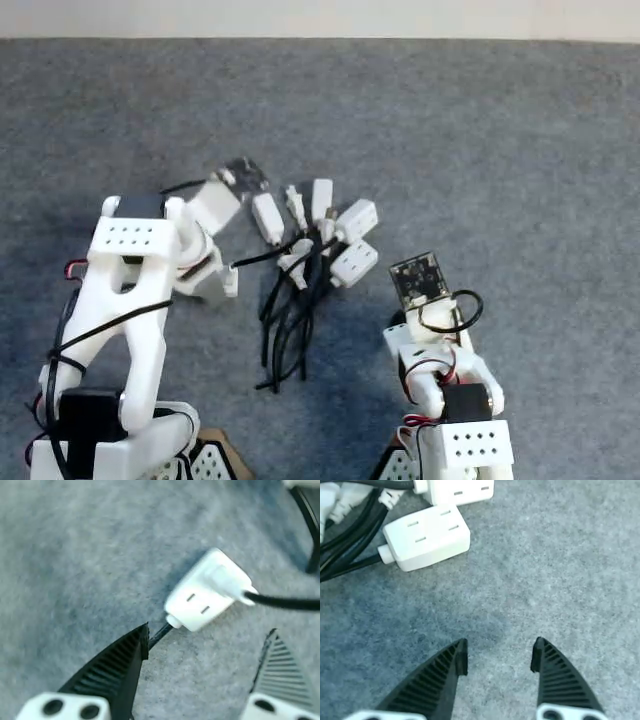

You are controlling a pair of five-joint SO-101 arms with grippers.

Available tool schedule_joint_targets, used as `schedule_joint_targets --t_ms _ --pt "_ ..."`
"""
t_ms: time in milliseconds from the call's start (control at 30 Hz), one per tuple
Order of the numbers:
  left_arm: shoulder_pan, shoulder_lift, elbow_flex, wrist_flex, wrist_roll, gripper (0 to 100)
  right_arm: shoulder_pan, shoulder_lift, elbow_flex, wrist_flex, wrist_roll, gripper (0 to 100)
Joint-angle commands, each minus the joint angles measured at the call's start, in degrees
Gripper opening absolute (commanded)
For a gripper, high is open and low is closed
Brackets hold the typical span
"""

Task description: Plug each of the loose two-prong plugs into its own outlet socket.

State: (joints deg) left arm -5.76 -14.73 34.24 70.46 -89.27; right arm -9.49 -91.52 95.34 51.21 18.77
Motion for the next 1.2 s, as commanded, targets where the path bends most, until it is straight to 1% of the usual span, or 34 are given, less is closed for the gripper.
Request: schedule_joint_targets --t_ms 0,67,267,333,367,500,600,667,733,833,900,1000,1100,1167 --pt "0.4 0.0 2.2 -0.6 -7.1 35 0.5 -0.9 2.9 0.2 0.9 20.0" --pt "0.6 1.9 3.8 -3.9 -8.3 35 0.5 -0.9 2.9 0.2 0.9 20.0" --pt "0.8 13.0 4.1 -13.7 -8.0 35 0.5 -0.9 2.9 0.2 0.9 20.0" --pt "1.2 15.3 3.8 -15.2 -7.7 35 0.5 -0.9 2.9 0.1 0.9 20.0" --pt "1.5 15.6 3.1 -15.2 -6.3 33 0.5 -0.9 2.9 0.1 0.9 20.0" --pt "2.4 15.7 0.0 -14.5 0.3 23 0.2 -0.9 2.9 0.1 0.8 20.0" --pt "2.4 15.3 -1.5 -14.5 4.6 14 -1.4 -0.9 2.9 0.1 0.9 20.0" --pt "2.3 15.2 -2.8 -14.5 8.7 7 -1.5 -0.9 2.9 0.1 0.9 20.0" --pt "2.1 15.3 -4.5 -14.5 14.6 0 -1.5 -0.9 2.9 0.1 0.9 20.0" --pt "-0.7 15.6 -7.5 -14.5 23.2 0 -1.5 -0.9 2.9 0.2 0.9 20.0" --pt "-4.0 15.7 -9.7 -14.5 27.1 0 -1.5 -0.9 2.9 0.2 0.9 20.0" --pt "-10.2 15.7 -14.5 -13.4 31.0 0 -1.5 -0.9 2.9 0.3 0.9 20.0" --pt "-17.4 16.8 -23.4 -11.1 37.5 0 -1.5 -0.9 2.9 0.3 0.9 20.0" --pt "-22.0 20.4 -32.1 -9.2 42.0 0 -1.5 -0.9 2.9 0.3 0.8 20.0"
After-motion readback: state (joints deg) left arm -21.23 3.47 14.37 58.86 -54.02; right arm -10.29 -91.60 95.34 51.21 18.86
